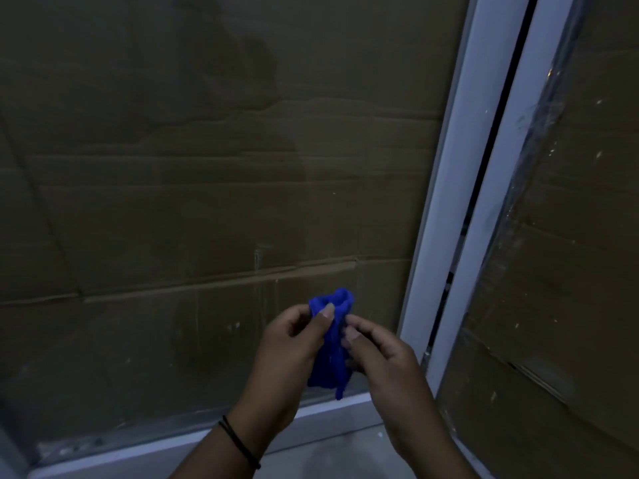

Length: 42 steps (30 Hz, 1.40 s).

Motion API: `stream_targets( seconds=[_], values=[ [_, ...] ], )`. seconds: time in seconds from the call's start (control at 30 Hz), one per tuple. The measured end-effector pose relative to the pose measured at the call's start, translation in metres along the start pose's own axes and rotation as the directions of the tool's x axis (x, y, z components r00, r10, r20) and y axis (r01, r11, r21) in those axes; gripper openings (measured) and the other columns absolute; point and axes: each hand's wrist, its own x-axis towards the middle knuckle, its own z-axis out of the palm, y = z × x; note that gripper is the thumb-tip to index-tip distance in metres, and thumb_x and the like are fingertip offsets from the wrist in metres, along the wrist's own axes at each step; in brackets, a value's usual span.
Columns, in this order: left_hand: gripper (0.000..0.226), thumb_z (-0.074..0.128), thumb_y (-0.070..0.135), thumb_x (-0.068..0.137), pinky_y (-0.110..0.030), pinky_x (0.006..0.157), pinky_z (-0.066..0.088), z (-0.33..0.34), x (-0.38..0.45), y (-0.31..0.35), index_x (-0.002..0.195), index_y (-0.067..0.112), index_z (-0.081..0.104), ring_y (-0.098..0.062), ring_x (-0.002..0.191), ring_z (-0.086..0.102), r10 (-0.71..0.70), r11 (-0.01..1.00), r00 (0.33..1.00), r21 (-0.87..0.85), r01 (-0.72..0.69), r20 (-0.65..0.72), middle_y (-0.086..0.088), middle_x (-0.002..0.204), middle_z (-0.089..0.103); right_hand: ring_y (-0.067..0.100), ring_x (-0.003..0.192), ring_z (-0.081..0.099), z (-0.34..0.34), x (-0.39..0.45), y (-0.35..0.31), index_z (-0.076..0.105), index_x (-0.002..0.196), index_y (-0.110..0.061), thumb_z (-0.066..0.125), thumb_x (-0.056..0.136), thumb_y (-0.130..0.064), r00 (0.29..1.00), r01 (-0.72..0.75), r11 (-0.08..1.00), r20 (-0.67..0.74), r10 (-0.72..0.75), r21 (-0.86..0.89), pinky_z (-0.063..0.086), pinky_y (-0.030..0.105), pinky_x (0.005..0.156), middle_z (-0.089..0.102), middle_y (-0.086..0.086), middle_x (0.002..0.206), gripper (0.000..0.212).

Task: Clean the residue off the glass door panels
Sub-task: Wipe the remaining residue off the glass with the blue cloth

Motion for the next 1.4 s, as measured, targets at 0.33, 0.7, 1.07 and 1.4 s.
stream_targets(
  seconds=[0.33,0.7,1.07,1.4],
  values=[
    [0.021,0.059,0.027,0.088,-0.028,0.063,0.055,0.002,-0.002,-0.005,0.082,0.007,0.060,-0.026,0.087,0.071,-0.106,0.983,0.992,-0.144,0.114,0.062,-0.014,0.094,0.073,0.005,0.072,0.065,0.000,0.000,0.005,0.066,0.083,-0.024,0.072,0.079,-0.028,0.976,0.104,0.980,-0.173,-0.133,-0.170,0.055,0.018,0.063,0.068,-0.005,0.080,0.008],
    [0.024,0.051,0.029,0.096,-0.027,0.056,0.054,-0.006,0.007,-0.004,0.102,0.010,0.065,-0.020,0.080,0.072,-0.072,0.972,0.997,-0.222,0.071,0.000,-0.012,0.095,0.073,0.025,0.081,0.067,-0.018,0.011,0.001,0.068,0.078,-0.023,0.052,0.093,-0.025,0.962,-0.011,0.997,-0.271,0.030,0.072,0.054,0.044,0.074,0.071,0.002,0.080,0.022],
    [0.017,0.054,0.030,0.095,-0.025,0.057,0.052,-0.006,0.002,0.005,0.096,0.019,0.066,-0.017,0.078,0.071,-0.004,1.000,0.984,-0.026,-0.001,-0.179,-0.002,0.088,0.073,0.016,0.081,0.070,-0.028,0.011,-0.015,0.067,0.093,-0.024,0.049,0.096,-0.031,0.985,-0.065,0.983,-0.149,0.091,0.173,0.057,0.039,0.072,0.073,-0.004,0.086,0.019],
    [0.025,0.046,0.013,0.097,-0.015,0.078,0.053,0.025,-0.015,0.004,0.101,0.019,0.070,-0.005,0.094,0.067,-0.012,1.000,1.000,-0.021,0.012,0.018,0.006,0.096,0.074,0.026,0.099,0.067,-0.011,0.004,0.002,0.059,0.119,-0.008,0.053,0.091,-0.019,0.979,-0.195,0.813,0.054,0.199,0.549,0.058,0.035,0.077,0.069,0.014,0.109,0.031]
  ],
)
